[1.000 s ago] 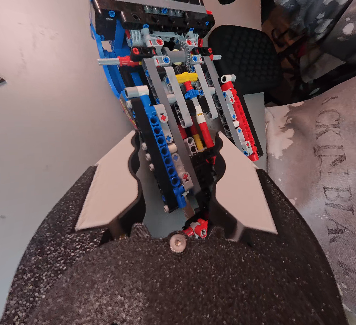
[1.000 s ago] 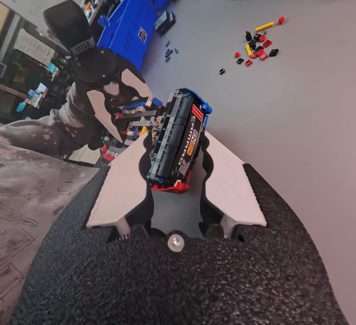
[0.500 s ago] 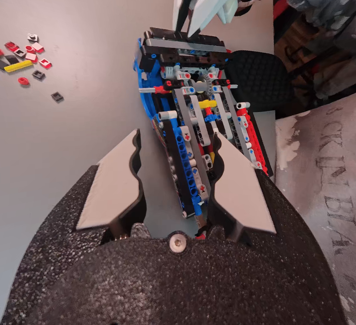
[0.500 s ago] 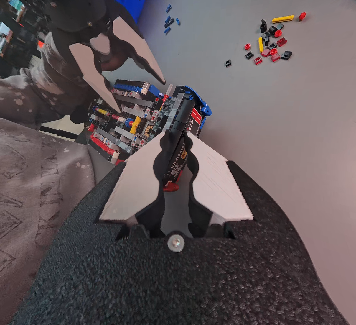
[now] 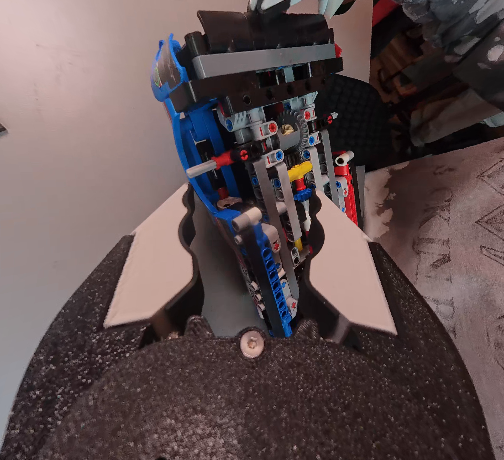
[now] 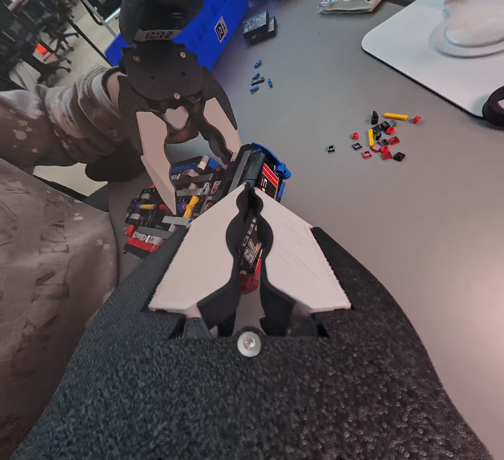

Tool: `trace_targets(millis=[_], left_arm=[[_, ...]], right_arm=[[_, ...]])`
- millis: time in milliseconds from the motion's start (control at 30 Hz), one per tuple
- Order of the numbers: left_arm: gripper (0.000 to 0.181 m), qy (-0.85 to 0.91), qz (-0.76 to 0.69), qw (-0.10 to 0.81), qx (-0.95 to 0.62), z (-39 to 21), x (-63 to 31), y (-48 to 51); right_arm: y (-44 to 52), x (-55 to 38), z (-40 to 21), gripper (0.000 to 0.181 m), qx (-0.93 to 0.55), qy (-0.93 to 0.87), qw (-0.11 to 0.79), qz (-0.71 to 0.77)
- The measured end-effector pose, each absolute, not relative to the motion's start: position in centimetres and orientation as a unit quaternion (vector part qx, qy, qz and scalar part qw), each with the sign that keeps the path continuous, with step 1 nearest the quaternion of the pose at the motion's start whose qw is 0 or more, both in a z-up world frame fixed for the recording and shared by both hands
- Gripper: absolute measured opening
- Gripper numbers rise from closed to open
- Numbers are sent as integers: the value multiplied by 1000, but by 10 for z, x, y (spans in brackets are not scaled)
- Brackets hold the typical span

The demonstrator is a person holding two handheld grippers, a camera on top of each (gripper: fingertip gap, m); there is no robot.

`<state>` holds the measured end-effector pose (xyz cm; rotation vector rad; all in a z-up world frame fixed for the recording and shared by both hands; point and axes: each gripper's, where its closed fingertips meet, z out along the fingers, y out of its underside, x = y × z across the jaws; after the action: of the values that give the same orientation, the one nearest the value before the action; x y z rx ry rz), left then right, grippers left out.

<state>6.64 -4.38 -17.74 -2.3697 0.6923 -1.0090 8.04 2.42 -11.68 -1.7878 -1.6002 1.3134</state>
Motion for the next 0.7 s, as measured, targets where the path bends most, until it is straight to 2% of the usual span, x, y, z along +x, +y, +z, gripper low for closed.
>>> trace_targets(millis=[100,233,467,533,700], left_arm=[[82,237,-371,240,-865,-177,66,-46],[81,223,-383,243,-863,-177,69,-51],[81,222,-392,261,-854,-177,73,-53],[81,218,-395,270,-851,-178,73,-53],[81,213,-392,291,-846,-176,73,-55]], right_arm=[[22,78,-114,0,-621,-603,231,445],[18,78,-113,0,-610,-602,224,465],[16,83,-116,0,-627,-537,128,551],[13,85,-117,13,-627,-533,92,561],[11,81,-117,17,-635,-549,59,541]])
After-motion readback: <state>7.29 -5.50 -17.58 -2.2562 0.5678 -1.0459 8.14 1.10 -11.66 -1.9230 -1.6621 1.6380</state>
